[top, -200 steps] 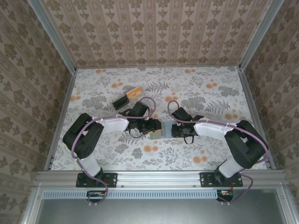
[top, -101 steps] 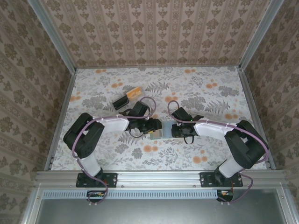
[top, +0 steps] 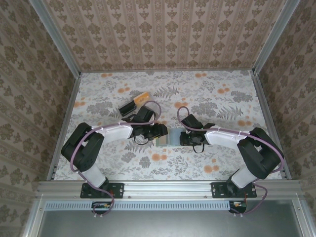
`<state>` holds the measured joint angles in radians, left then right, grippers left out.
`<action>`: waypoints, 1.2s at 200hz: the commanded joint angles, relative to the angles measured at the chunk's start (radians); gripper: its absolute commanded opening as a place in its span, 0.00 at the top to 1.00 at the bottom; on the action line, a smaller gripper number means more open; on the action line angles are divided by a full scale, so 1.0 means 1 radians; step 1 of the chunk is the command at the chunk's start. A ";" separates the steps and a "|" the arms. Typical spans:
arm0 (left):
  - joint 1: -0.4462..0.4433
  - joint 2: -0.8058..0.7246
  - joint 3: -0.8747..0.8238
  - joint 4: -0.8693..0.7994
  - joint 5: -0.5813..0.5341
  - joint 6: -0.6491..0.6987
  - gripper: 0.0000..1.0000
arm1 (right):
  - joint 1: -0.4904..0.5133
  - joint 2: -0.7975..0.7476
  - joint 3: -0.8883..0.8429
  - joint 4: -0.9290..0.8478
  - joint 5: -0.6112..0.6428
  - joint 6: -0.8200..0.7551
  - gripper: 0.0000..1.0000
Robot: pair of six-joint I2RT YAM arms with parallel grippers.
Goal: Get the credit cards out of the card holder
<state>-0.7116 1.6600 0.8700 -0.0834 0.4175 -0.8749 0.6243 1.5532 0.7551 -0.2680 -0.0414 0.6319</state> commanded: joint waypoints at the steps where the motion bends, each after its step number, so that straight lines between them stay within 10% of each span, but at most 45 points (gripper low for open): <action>1: 0.004 0.012 -0.006 -0.041 -0.026 0.010 0.48 | 0.006 0.015 -0.014 -0.009 -0.024 0.014 0.74; 240: -0.024 0.067 0.044 0.003 0.050 0.053 0.47 | 0.006 0.041 -0.011 0.002 -0.025 0.012 0.74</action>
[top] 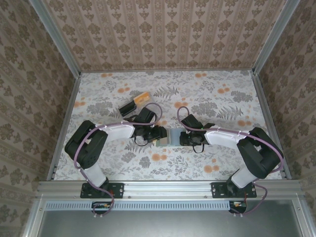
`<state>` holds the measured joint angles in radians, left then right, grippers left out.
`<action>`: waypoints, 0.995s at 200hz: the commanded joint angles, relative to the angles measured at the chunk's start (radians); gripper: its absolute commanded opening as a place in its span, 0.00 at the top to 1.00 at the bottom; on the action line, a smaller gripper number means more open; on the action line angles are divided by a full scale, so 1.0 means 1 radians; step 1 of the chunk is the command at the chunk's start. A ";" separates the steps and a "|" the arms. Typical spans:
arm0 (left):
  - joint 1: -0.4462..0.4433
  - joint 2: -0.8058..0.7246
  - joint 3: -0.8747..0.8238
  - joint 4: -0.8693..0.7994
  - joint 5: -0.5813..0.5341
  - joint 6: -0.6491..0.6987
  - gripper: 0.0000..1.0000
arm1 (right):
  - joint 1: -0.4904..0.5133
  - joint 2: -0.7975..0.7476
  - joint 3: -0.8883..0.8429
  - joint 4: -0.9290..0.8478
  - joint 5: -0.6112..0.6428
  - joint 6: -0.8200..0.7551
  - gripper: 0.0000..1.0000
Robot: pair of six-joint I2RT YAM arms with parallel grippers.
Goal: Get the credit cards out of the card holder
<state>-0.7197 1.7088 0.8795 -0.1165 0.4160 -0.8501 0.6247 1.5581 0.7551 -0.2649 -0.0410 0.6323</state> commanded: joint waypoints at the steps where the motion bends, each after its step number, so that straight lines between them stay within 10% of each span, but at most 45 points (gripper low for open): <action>1: -0.016 0.017 0.035 0.036 0.052 0.028 0.47 | 0.006 0.036 -0.011 -0.002 -0.026 0.012 0.74; 154: -0.022 0.000 0.045 0.087 0.095 0.028 0.44 | 0.006 0.036 -0.015 0.002 -0.024 0.015 0.74; 199: -0.023 -0.004 0.035 0.080 0.085 0.026 0.30 | 0.006 0.036 -0.017 0.001 -0.024 0.017 0.74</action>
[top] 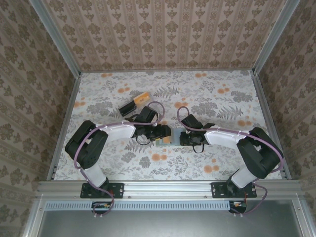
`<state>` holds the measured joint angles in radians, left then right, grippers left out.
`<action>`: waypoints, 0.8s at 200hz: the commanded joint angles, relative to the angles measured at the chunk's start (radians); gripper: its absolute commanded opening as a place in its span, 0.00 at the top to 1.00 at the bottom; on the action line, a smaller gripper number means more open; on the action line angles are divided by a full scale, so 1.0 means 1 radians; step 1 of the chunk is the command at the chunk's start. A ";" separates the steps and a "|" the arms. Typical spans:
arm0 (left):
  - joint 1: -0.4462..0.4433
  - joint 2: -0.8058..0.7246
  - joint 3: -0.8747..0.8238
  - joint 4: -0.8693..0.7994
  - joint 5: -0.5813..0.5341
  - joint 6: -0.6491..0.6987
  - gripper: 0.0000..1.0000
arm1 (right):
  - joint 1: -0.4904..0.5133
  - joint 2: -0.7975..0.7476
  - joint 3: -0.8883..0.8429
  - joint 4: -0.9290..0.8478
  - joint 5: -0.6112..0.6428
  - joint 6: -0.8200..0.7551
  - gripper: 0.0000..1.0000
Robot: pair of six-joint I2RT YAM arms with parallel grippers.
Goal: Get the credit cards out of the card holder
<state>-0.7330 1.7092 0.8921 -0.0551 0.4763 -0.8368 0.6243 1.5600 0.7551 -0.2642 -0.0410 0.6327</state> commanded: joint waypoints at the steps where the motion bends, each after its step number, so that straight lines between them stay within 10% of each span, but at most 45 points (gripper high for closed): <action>1: -0.009 -0.004 0.021 0.019 0.023 0.015 0.28 | 0.006 0.034 -0.017 0.000 -0.024 0.016 0.74; 83: -0.009 -0.017 -0.005 0.070 0.047 0.016 0.05 | 0.006 0.025 -0.020 0.000 -0.020 0.024 0.72; 160: -0.018 -0.003 0.012 0.084 0.077 0.019 0.07 | 0.006 0.025 -0.022 0.004 -0.021 0.024 0.72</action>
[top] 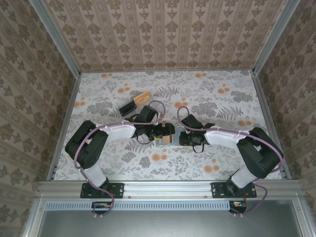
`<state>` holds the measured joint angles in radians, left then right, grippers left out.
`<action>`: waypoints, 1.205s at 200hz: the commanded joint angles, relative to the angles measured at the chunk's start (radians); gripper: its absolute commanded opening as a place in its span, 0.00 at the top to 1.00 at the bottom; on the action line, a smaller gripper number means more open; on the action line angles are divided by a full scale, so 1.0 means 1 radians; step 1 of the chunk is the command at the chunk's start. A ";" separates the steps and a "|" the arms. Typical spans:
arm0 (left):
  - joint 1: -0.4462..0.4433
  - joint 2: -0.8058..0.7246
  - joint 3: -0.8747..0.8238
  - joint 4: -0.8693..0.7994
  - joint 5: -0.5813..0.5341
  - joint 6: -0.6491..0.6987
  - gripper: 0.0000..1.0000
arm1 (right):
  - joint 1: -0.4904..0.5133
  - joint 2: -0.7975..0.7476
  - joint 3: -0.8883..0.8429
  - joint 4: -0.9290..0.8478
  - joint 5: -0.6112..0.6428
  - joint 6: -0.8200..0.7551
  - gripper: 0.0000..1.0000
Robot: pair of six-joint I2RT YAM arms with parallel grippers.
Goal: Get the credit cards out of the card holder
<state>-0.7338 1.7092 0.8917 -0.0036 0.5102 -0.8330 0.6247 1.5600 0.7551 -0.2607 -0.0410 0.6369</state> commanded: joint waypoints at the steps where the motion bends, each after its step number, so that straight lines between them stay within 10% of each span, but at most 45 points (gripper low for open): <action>1: -0.018 -0.002 0.014 0.033 0.043 0.016 0.07 | 0.006 0.026 -0.022 0.000 -0.020 0.020 0.72; 191: 0.029 -0.081 0.014 -0.128 -0.056 0.085 0.12 | -0.075 -0.196 0.032 -0.100 0.004 -0.018 0.62; 241: 0.057 -0.120 -0.008 -0.231 -0.145 0.126 0.64 | -0.068 -0.115 0.064 0.027 -0.178 0.010 0.73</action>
<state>-0.6903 1.6081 0.8917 -0.1623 0.4171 -0.7403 0.5507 1.3911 0.7818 -0.3077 -0.1055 0.6331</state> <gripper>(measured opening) 0.450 0.279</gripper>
